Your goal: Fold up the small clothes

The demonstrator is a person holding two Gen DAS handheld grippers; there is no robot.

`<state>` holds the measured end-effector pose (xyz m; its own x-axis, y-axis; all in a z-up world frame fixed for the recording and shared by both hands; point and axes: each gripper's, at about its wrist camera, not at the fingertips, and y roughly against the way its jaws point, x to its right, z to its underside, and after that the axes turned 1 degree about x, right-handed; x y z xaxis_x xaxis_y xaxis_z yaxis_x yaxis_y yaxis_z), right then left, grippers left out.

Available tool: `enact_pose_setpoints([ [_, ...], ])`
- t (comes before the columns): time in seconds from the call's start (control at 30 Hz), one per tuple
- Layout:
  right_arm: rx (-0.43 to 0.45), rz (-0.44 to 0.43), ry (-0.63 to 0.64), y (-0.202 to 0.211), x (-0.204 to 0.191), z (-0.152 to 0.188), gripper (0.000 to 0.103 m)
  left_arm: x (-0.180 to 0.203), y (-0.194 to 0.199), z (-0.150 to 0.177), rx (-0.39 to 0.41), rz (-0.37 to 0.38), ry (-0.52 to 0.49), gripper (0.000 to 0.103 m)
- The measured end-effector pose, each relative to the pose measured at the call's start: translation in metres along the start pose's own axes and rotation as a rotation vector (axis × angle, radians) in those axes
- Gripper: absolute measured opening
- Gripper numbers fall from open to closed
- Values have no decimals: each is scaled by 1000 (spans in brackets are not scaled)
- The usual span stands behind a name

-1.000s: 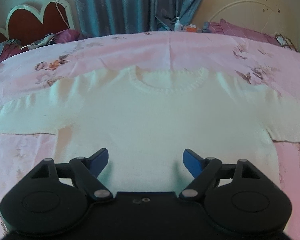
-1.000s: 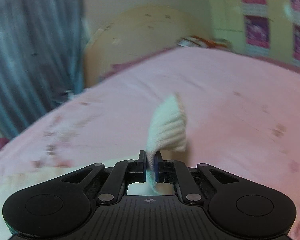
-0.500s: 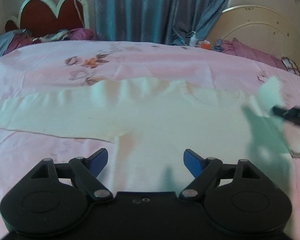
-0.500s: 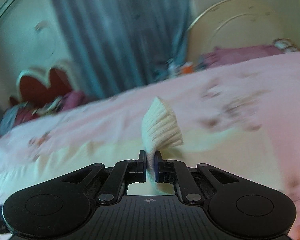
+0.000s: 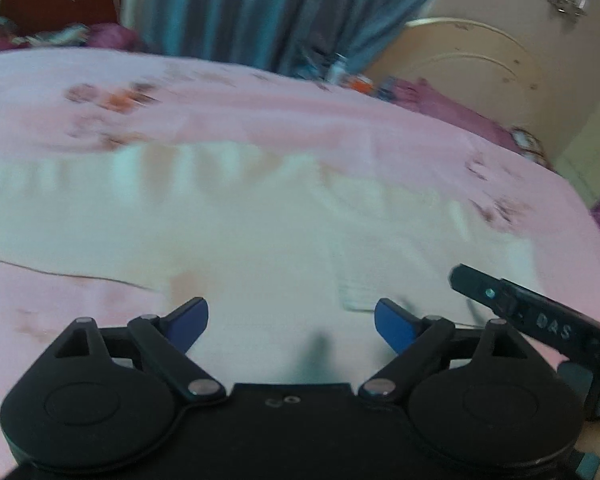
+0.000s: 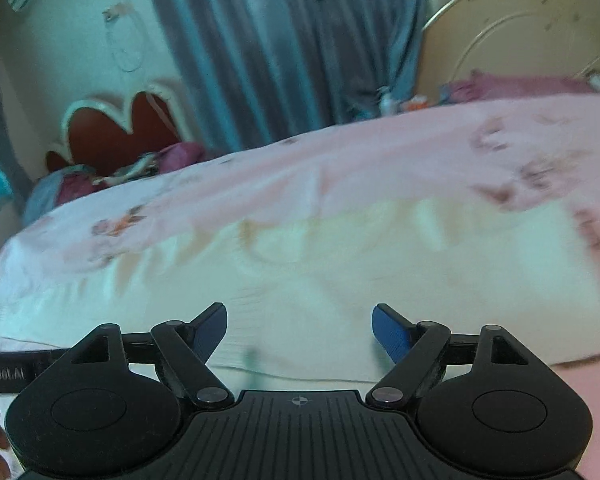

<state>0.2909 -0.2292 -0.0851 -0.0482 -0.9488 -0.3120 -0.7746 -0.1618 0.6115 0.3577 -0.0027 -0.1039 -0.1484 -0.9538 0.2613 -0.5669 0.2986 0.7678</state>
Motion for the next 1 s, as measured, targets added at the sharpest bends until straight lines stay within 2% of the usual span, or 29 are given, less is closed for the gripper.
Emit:
enact_pose_setpoints([
  [0.1,13,92,-4,16,25,8,80,17,-24,1,-32,57,-5,79],
  [0.17,8,147,-10,23,43,14,80,26,-40,2,-53,72,-10,65],
  [0.23,1,186,-28,29,58,21,80,29,-58,3,-77,66,8,62],
  [0.3,-3,206,-48,36,72,29,80,30,-63,4,-43,57,22,61],
  [0.33,-6,217,-56,38,77,31,80,31,-64,3,-34,57,30,55],
  [0.43,-19,240,-73,42,88,36,80,33,-68,4,-14,79,61,24],
  [0.5,-26,251,-80,42,92,38,80,33,-71,4,-13,73,82,20],
  [0.57,-30,260,-78,41,94,39,80,37,-70,2,-3,75,78,8],
  [0.63,-35,275,-66,40,94,40,80,39,-63,-3,27,89,82,7],
  [0.8,-48,280,-73,30,97,40,79,34,-16,-35,174,153,122,7],
  [0.93,-47,267,-83,17,96,37,79,18,10,-55,250,148,135,7],
  [1.0,-36,274,-84,12,95,35,79,5,15,-54,267,114,135,7],
])
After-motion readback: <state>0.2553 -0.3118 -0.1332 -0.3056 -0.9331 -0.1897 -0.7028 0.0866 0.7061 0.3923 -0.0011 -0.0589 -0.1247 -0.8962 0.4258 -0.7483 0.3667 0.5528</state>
